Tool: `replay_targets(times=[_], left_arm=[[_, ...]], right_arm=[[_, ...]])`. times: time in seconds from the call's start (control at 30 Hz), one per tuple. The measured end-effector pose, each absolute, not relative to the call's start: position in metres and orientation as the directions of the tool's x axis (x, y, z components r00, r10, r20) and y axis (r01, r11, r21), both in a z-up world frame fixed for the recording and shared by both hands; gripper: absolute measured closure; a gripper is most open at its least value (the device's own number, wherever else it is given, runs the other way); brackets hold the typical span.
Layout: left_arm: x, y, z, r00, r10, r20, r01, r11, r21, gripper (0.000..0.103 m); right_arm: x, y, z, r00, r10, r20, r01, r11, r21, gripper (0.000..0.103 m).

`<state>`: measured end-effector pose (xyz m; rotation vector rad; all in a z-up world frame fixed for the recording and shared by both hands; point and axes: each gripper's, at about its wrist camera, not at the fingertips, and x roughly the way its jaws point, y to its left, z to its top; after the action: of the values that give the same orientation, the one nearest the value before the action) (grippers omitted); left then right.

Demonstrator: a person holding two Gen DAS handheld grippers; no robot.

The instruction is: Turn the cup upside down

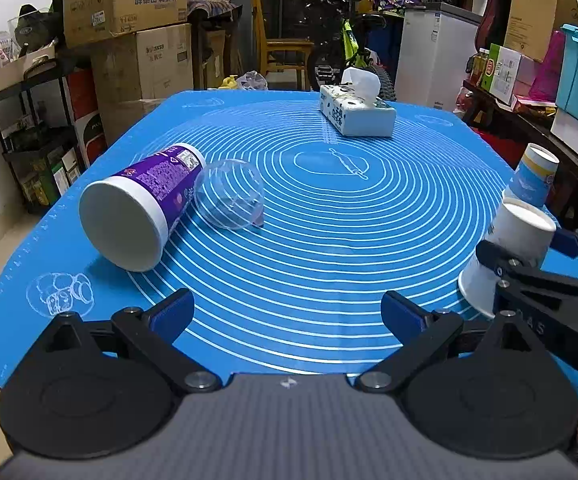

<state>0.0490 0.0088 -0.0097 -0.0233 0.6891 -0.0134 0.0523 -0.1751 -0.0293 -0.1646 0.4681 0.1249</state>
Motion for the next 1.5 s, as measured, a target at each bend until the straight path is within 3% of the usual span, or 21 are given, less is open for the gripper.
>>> replay_targets(times=[0.13, 0.27, 0.5, 0.93, 1.5], left_arm=[[0.045, 0.004, -0.008, 0.775, -0.022, -0.631, 0.018, 1.000, -0.013, 0.004], [0.040, 0.000, -0.005, 0.783, -0.022, -0.622, 0.026, 1.000, -0.002, 0.004], [0.031, -0.005, 0.000, 0.787, -0.032, -0.617, 0.036, 0.999, -0.006, 0.004], [0.004, -0.031, -0.003, 0.788, -0.083, -0.610, 0.121, 0.992, 0.020, 0.004], [-0.012, -0.047, -0.006, 0.793, -0.110, -0.599, 0.163, 0.986, 0.034, 0.004]], right_arm=[[0.049, -0.177, -0.030, 0.883, 0.081, -0.463, -0.149, 0.982, -0.112, 0.039], [0.042, -0.176, -0.028, 0.887, 0.091, -0.454, -0.161, 0.980, -0.118, 0.028], [0.020, -0.187, -0.017, 0.883, 0.102, -0.459, -0.145, 0.988, -0.059, 0.022], [-0.023, -0.223, -0.016, 0.840, 0.076, -0.537, -0.091, 0.996, -0.003, 0.021], [-0.039, -0.226, -0.012, 0.840, 0.066, -0.538, -0.097, 0.995, -0.029, 0.021]])
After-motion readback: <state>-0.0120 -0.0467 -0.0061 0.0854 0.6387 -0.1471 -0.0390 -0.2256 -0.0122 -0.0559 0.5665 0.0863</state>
